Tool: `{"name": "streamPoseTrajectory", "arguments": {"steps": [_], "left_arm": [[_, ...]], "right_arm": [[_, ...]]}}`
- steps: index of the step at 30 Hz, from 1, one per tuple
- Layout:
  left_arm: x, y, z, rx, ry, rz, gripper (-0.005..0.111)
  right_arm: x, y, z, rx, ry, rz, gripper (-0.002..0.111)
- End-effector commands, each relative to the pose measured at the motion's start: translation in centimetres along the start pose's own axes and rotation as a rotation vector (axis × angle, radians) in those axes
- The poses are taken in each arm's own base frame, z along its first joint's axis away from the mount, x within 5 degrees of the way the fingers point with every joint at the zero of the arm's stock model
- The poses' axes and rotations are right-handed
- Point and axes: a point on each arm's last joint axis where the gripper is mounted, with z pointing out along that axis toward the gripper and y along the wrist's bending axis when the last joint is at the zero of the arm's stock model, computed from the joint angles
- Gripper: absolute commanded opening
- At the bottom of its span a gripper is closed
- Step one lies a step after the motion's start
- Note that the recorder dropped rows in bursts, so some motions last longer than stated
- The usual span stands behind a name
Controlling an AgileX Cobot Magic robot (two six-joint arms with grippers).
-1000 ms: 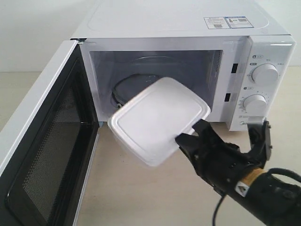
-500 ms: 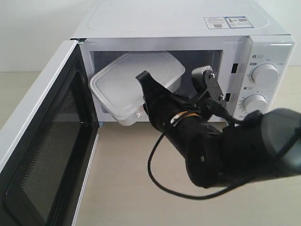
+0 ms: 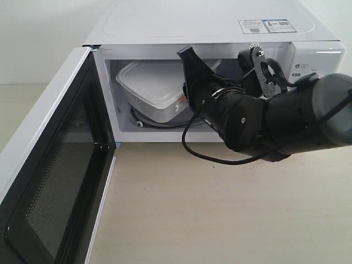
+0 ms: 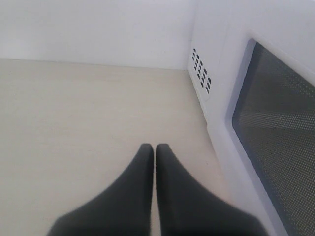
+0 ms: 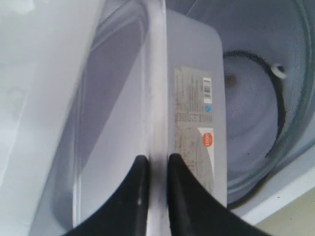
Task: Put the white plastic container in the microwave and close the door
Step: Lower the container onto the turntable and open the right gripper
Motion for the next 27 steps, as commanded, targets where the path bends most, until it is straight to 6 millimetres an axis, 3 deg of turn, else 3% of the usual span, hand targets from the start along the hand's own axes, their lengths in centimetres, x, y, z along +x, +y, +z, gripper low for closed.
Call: {"name": "streamPoseTrajectory", "arguments": {"steps": [1,7,17,27], "left_arm": [[0.1,0.0,0.0,0.001,-0.001,-0.017,0.004],[0.1,0.0,0.0,0.001,-0.001,-0.017,0.004],[0.1,0.0,0.0,0.001,-0.001,-0.017,0.004],[0.1,0.0,0.0,0.001,-0.001,-0.017,0.004]], "right_arm": [[-0.8,0.1,0.2,0.007,-0.036,-0.002,0.0],[0.0,-1.6,1.4,0.063,-0.02,0.015,0.0],[-0.3,-2.6,2.4,0.047,-0.12,0.143,0.0],[0.1,-1.6,3.9,0.029,-0.112,0.178,0.0]]}}
